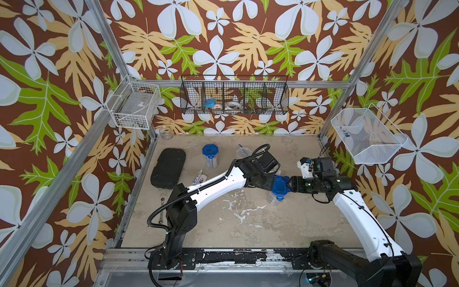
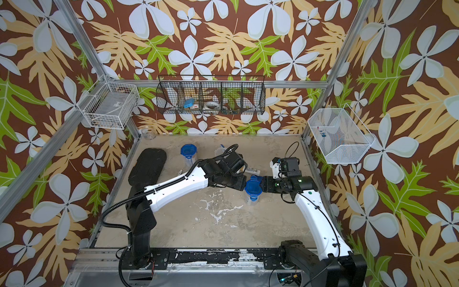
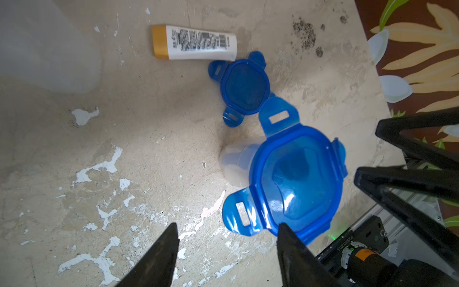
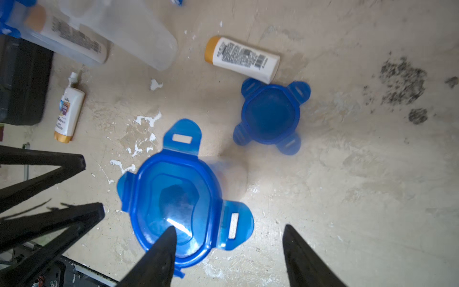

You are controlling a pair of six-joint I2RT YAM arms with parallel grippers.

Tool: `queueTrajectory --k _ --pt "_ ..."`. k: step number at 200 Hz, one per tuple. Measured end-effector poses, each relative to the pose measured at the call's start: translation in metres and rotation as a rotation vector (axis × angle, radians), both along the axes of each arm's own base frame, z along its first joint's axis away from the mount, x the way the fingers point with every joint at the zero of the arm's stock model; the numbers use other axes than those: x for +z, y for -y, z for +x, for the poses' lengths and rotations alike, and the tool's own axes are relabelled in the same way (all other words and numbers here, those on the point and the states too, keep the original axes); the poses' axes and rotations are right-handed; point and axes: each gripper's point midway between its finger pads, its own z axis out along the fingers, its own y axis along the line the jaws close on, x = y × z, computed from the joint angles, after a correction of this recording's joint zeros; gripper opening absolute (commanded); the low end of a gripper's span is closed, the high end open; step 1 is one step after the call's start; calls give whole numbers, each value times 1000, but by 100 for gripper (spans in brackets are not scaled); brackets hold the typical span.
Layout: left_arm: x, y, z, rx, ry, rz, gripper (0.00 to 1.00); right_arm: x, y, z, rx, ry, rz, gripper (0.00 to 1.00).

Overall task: Pack away toiletry kits
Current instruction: Close the fastener on the container.

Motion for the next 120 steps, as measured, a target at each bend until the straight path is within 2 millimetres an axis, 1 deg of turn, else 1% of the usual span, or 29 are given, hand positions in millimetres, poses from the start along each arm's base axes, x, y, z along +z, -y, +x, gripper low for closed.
queueTrajectory --k 15,36,67,120 --pt "8 1 2 6 10 -10 61 7 1 -2 -2 17 -2 66" --pt "11 3 2 9 4 -16 56 5 0 -8 4 7 1 65" --pt "-4 7 1 15 -39 0 52 -11 -1 -16 15 -45 7 63" --pt "-21 15 -5 1 -80 7 46 -18 -4 -15 38 -65 9 62"
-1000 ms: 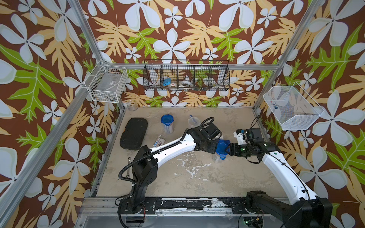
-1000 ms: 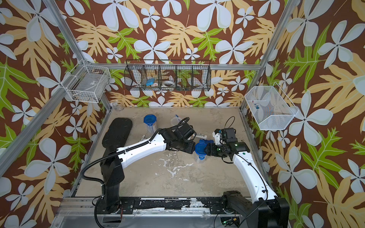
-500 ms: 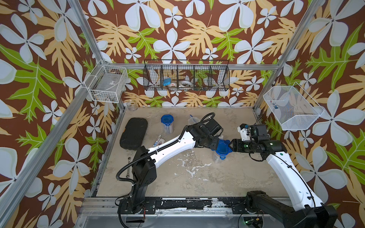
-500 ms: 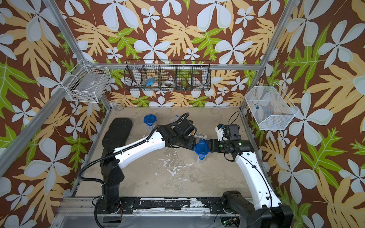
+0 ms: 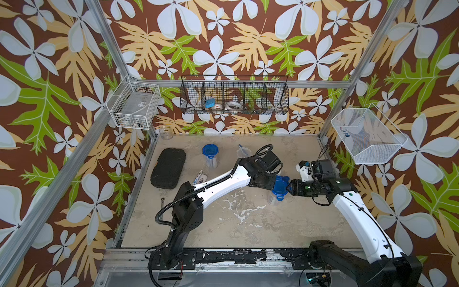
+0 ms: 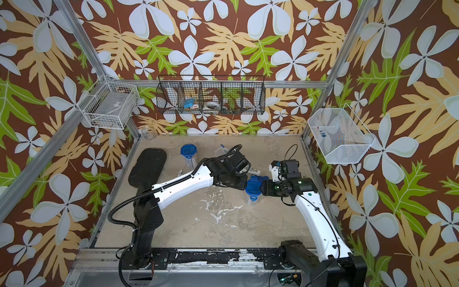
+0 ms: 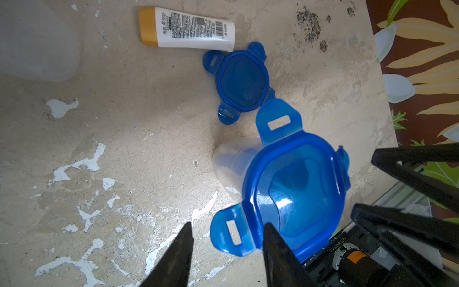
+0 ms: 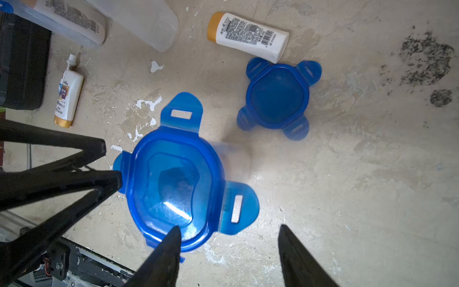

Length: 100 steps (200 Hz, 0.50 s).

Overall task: Pack away toiletry kits
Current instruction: Close the fastener on the container.

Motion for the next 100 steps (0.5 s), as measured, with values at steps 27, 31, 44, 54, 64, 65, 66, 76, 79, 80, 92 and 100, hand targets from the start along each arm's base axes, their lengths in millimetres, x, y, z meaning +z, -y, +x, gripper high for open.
queueTrajectory --k 27,31,44,54,64,65,66,76,79,80,92,100 --pt "-6 5 -6 -7 -21 -1 44 -3 -2 3 10 -7 7 61" --pt "-7 6 -6 -8 -21 0 44 -3 -3 3 13 -8 11 61" --pt "-7 7 -6 -10 -20 -4 43 -6 -4 3 19 -15 15 61" --pt "-8 8 -6 -8 -20 -6 43 -8 -4 2 23 -22 15 60" --pt "-8 9 -5 -7 -18 -9 43 -10 -5 3 28 -23 15 58" --pt "-8 9 -5 -7 -17 -10 43 -10 -5 3 29 -23 15 58" --pt "-8 9 -5 -7 -17 -10 42 -10 -5 3 29 -23 15 58" --pt "-9 11 -4 -8 -15 -16 42 -11 -5 3 35 -23 15 57" --pt "-9 12 -4 -9 -15 -18 41 -11 -5 3 35 -22 15 56" --pt "-9 12 -4 -8 -15 -18 41 -11 -5 4 34 -22 14 56" --pt "-9 13 -3 -5 -15 -22 39 -13 -5 3 34 -26 18 56" --pt "-9 13 -2 -2 -15 -23 38 -13 -5 4 34 -24 19 55"
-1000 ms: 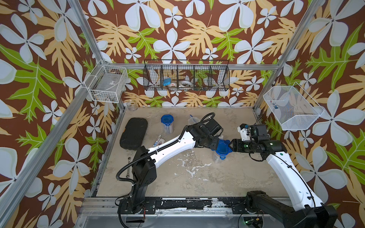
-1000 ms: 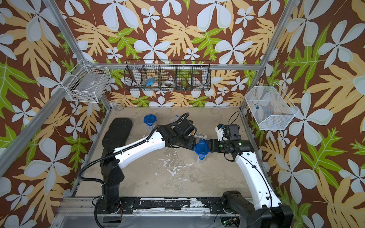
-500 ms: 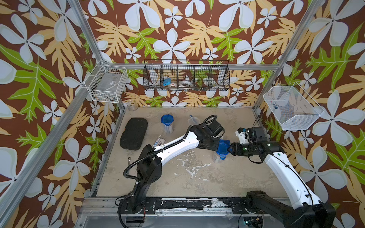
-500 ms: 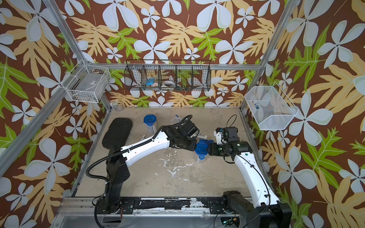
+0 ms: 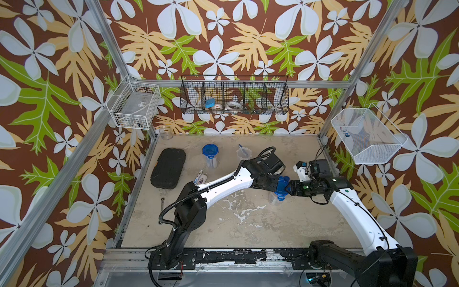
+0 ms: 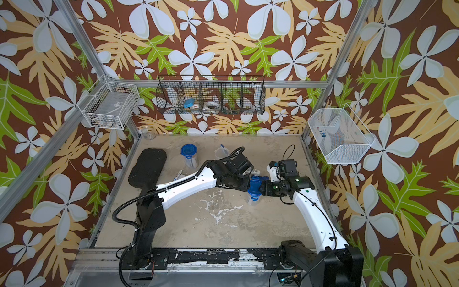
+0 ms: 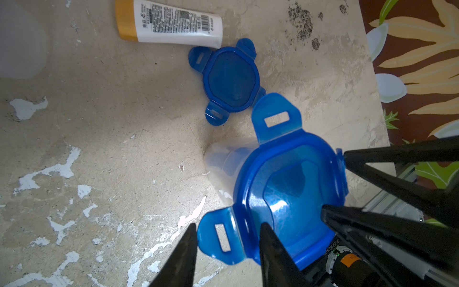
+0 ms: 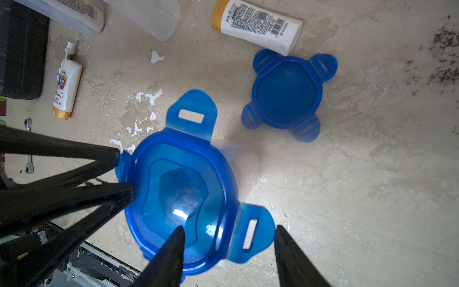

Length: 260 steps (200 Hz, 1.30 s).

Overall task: Pack away toiletry kits
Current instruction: Close the fastener on the container.

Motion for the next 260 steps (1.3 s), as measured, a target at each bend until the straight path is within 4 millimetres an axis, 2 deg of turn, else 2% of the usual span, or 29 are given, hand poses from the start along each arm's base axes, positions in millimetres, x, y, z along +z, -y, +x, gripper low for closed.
queueTrajectory --k 47,207,260 --pt "-1 4 5 17 13 -24 33 0 -3 3 10 16 17 55" --pt "-6 10 5 9 15 -54 35 -3 -13 7 -15 29 106 55" --pt "-14 12 2 11 8 -93 36 -5 -14 7 -42 32 129 55"
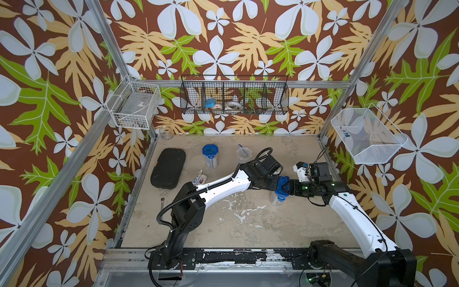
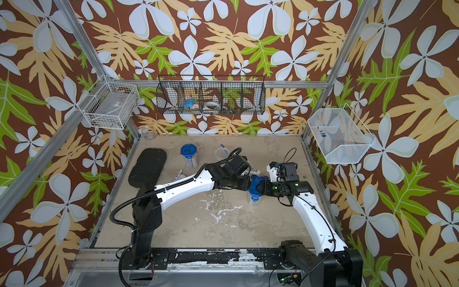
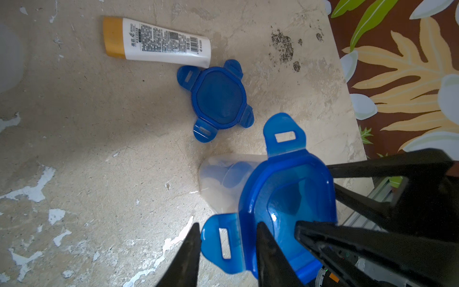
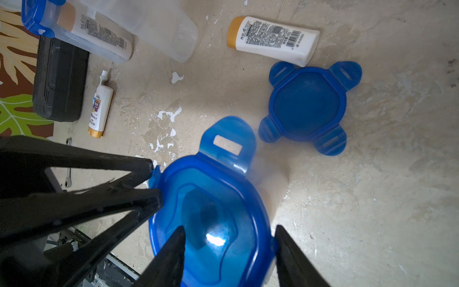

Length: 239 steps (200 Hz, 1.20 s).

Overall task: Pack away toiletry kits
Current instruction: Close the fastener on the container.

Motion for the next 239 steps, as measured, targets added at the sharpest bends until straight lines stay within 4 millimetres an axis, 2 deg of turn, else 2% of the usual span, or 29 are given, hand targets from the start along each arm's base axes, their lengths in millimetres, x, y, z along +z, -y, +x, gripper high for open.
queueTrajectory --k 61,90,115,183,200,239 --pt "-1 7 -5 2 -50 -56 36 -1 3 3 -27 -1 -3 55" --pt "-1 17 -17 -52 -99 -104 37 0 5 9 -33 25 -10 55" --pt "-1 25 -36 -120 -181 -144 37 2 6 16 -17 67 -30 55" --pt "2 26 -40 -142 -203 -174 38 4 8 12 -17 69 -47 55" --pt "4 25 -39 -151 -205 -179 40 5 8 10 -12 67 -52 55" --pt "5 18 -37 -149 -206 -153 52 7 4 -2 6 28 -35 58"
